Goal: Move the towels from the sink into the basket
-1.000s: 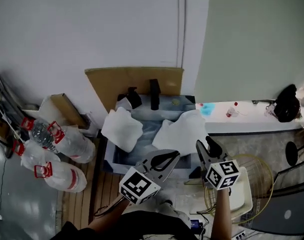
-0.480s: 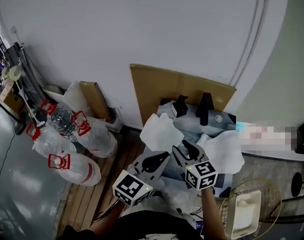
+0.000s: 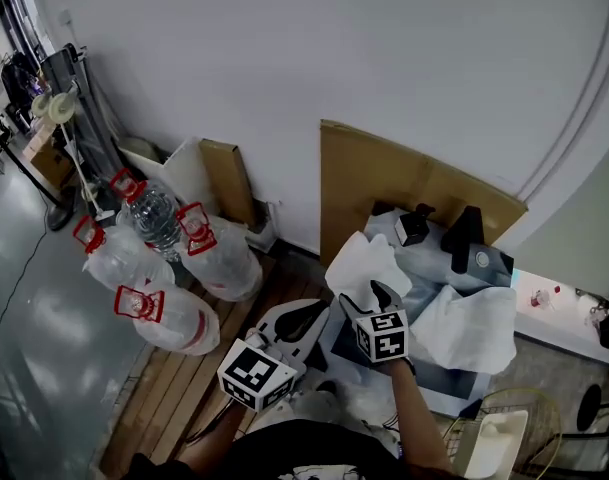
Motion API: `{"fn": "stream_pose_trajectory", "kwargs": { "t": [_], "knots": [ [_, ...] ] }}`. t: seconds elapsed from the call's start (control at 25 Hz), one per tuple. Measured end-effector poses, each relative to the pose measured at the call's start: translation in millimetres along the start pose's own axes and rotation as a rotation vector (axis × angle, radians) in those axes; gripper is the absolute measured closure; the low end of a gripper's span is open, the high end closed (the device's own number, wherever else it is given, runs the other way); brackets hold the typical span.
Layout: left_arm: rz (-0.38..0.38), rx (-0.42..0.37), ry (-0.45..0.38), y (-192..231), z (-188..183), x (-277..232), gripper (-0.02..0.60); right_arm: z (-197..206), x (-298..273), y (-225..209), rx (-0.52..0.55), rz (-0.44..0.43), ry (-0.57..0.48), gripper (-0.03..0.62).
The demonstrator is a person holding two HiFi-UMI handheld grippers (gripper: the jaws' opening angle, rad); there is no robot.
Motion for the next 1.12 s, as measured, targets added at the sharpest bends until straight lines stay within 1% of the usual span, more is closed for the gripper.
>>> {"fn": "stream_pose_trajectory", "kwargs": {
  "t": [0.12, 0.24, 0.28, 0.32, 0.4, 0.56, 0.64, 0.76, 0.96, 1.12],
  "knots": [
    [-0.026, 0.009, 0.006, 10, 4, 7, 0.574, 10, -27, 2, 0.032, 0.061, 0.078, 0.286],
    [-0.048, 0.022, 0.005, 17, 6, 9, 0.574, 17, -43, 5, 0.133, 0.129, 0.132, 0.29],
    [-0.053, 0.025, 0.007, 19, 7, 10, 0.574, 18, -45, 5, 0.16, 0.155, 0.14, 0.339],
    [-0.056, 0.026, 0.009, 20, 7, 10, 0.574, 19, -46, 4, 0.174, 0.174, 0.14, 0.374],
    [-0.052, 0.028, 0.01, 21, 8, 10, 0.574, 20, -46, 3, 0.169, 0.191, 0.135, 0.396],
    [-0.034, 0.03, 0.006, 22, 7, 6, 0.574, 16, -42, 0, 0.166, 0.2, 0.138, 0.475],
    [-0.02, 0.03, 0.004, 20, 7, 2, 0.574, 11, -33, -3, 0.144, 0.211, 0.109, 0.491],
    [0.005, 0.022, 0.008, 17, 7, -5, 0.574, -1, -11, -10, 0.068, 0.229, 0.027, 0.499],
    [0.063, -0.001, 0.014, 2, 2, -26, 0.574, -20, 42, -25, -0.04, 0.182, -0.054, 0.508],
    [0.123, -0.025, -0.001, -23, -7, -47, 0.574, -25, 89, -38, -0.091, 0.167, -0.11, 0.51]
  ]
}}
Point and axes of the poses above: the fingertips, and each gripper's own axes: x backward along the fingers, y to its left, z out of its underside, the point moved 9 cm from there along x, backward along the fingers, and after that the axes turned 4 degrees about z, right-handed, at the moved point
